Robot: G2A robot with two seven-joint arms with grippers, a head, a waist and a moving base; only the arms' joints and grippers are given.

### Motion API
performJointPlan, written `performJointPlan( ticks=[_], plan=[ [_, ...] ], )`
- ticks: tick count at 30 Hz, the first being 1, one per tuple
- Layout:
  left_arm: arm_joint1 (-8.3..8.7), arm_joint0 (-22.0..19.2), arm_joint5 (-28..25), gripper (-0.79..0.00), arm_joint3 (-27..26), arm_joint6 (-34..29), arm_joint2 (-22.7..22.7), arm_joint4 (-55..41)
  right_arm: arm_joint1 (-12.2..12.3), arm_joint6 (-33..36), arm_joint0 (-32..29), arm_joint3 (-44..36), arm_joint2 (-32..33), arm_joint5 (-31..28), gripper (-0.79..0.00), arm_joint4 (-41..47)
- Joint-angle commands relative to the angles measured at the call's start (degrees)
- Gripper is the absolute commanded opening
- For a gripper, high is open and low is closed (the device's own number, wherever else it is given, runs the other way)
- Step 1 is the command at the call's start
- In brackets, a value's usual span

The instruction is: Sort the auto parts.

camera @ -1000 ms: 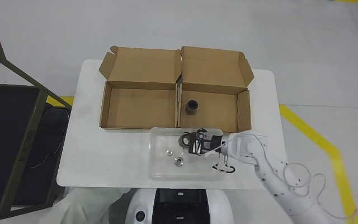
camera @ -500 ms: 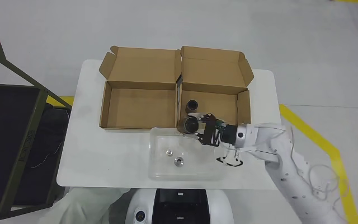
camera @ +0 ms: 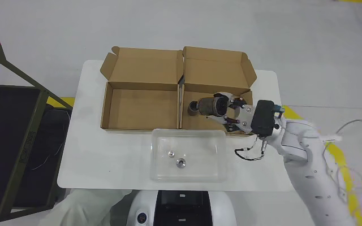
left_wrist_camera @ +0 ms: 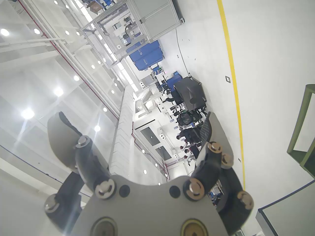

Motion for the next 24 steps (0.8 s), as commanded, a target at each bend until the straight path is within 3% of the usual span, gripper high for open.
performJointPlan(
  ticks=[1, 9, 24],
  plan=[
    [0.00, 0.0, 0.0, 0.000, 0.0, 0.0, 0.0, 0.0, 0.2, -2.1, -1.0, -0.1, 2.0, -0.8, -0.785, 0.9],
    [0.00, 0.0, 0.0, 0.000, 0.0, 0.0, 0.0, 0.0, 0.7, -8.5, -4.5, -0.7, 8.0, -2.0, -0.785, 2.7],
    [0.00, 0.0, 0.0, 0.000, 0.0, 0.0, 0.0, 0.0, 0.6, -14.9, -7.4, -3.5, 10.4, -3.2, -0.785, 2.7]
  ],
)
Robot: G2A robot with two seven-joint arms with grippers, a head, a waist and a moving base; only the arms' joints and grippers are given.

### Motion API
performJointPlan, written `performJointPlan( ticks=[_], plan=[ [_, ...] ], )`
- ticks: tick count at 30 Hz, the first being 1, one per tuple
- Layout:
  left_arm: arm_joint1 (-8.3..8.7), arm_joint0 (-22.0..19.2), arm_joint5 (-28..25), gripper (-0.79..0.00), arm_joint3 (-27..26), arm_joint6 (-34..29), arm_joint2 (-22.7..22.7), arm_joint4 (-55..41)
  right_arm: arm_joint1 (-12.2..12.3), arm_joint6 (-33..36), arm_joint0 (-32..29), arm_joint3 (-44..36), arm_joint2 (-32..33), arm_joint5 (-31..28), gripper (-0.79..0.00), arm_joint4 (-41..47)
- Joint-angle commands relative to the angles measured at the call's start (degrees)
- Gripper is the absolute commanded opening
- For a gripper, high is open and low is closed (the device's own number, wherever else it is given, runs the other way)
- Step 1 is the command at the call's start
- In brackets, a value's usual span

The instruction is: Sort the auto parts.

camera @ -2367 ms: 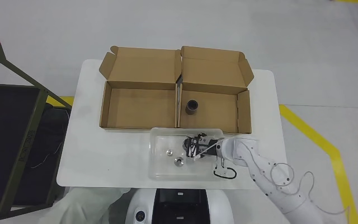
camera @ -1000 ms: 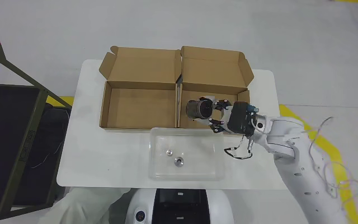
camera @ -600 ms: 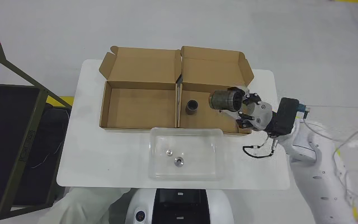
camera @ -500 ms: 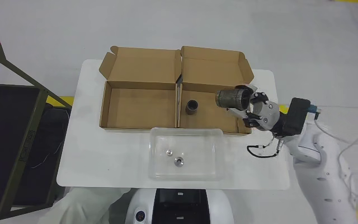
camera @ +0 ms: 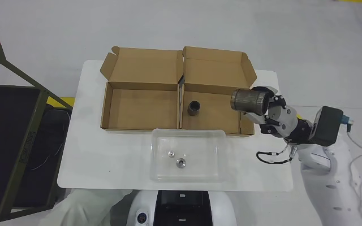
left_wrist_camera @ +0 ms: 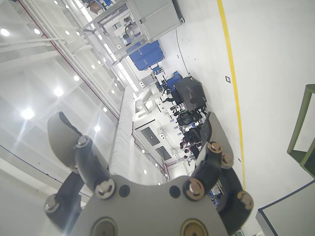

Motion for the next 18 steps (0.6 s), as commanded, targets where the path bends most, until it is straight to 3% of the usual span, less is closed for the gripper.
performJointPlan(
  ticks=[1, 12, 18],
  plan=[
    [0.00, 0.0, 0.0, 0.000, 0.0, 0.0, 0.0, 0.0, 0.0, -0.2, -0.3, -0.3, 0.3, 0.2, -0.785, -0.6],
    [0.00, 0.0, 0.0, 0.000, 0.0, 0.0, 0.0, 0.0, -0.2, 3.0, 0.2, 0.4, -1.9, 3.7, -0.785, -5.1],
    [0.00, 0.0, 0.0, 0.000, 0.0, 0.0, 0.0, 0.0, -0.3, 9.5, 4.1, 4.9, -6.5, 2.9, -0.785, -8.2]
  ],
)
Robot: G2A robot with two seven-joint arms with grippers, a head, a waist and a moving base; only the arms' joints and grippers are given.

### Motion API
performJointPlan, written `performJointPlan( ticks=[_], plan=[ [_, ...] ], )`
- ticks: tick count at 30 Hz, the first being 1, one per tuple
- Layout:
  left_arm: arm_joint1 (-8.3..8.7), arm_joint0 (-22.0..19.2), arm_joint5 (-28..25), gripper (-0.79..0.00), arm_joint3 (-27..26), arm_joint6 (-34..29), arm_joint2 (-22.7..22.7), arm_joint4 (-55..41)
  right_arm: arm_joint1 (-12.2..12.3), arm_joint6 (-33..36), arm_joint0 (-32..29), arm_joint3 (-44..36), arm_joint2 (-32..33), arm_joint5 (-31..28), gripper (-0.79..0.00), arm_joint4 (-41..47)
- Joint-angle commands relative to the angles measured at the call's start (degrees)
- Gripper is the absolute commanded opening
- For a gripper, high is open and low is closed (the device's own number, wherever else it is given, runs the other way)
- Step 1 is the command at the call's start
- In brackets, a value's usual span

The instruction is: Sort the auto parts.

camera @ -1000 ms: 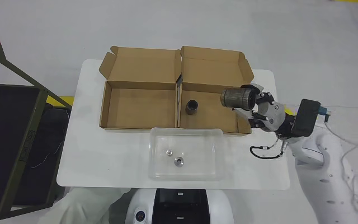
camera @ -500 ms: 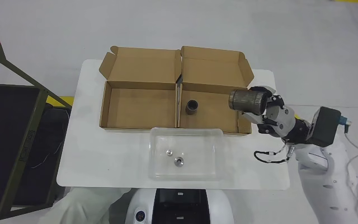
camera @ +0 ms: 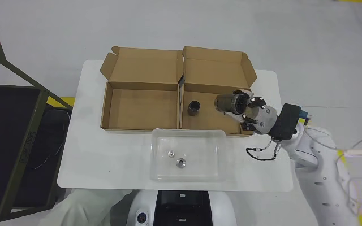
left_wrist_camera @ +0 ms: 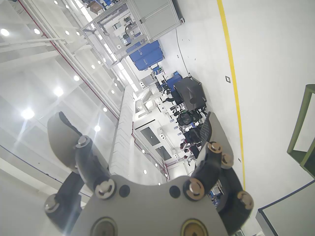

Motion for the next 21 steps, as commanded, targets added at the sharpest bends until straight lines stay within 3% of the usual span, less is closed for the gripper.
performJointPlan(
  ticks=[1, 21],
  plan=[
    [0.00, 0.0, 0.0, 0.000, 0.0, 0.0, 0.0, 0.0, -0.1, 1.2, 1.6, 2.2, -1.4, -0.4, -0.785, 0.9],
    [0.00, 0.0, 0.0, 0.000, 0.0, 0.0, 0.0, 0.0, -2.0, 14.2, 14.3, 22.8, -14.7, 4.5, -0.785, -2.1]
  ],
)
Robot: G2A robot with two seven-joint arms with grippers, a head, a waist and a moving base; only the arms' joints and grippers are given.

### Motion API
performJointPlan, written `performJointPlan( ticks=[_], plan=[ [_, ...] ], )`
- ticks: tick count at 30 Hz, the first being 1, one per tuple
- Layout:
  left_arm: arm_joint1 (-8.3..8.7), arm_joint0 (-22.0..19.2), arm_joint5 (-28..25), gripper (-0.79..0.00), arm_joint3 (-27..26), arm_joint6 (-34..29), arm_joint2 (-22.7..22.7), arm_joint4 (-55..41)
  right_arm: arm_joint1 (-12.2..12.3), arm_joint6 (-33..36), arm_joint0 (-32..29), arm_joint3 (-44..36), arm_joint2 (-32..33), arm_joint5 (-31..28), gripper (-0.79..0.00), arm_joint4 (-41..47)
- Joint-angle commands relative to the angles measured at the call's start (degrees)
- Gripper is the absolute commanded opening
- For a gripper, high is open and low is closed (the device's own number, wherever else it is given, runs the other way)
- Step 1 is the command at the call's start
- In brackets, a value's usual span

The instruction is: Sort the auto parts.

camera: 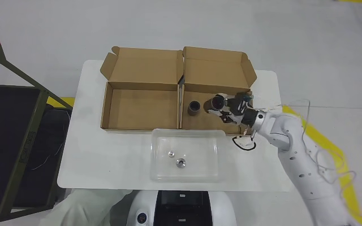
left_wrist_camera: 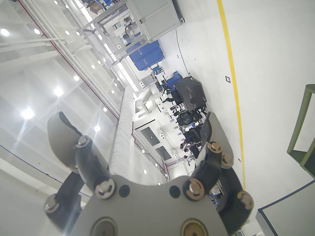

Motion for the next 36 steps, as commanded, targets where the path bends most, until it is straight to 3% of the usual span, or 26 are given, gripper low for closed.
performJointPlan(
  ticks=[1, 28, 36],
  plan=[
    [0.00, 0.0, 0.0, 0.000, 0.0, 0.0, 0.0, 0.0, -0.2, 0.4, 1.0, 1.9, -1.2, 0.5, -0.785, -0.3],
    [0.00, 0.0, 0.0, 0.000, 0.0, 0.0, 0.0, 0.0, -2.7, 4.6, 7.4, 12.9, -9.6, 7.4, -0.785, -4.4],
    [0.00, 0.0, 0.0, 0.000, 0.0, 0.0, 0.0, 0.0, -3.4, 6.3, 8.5, 14.2, -11.8, 8.1, -0.693, -4.2]
  ],
)
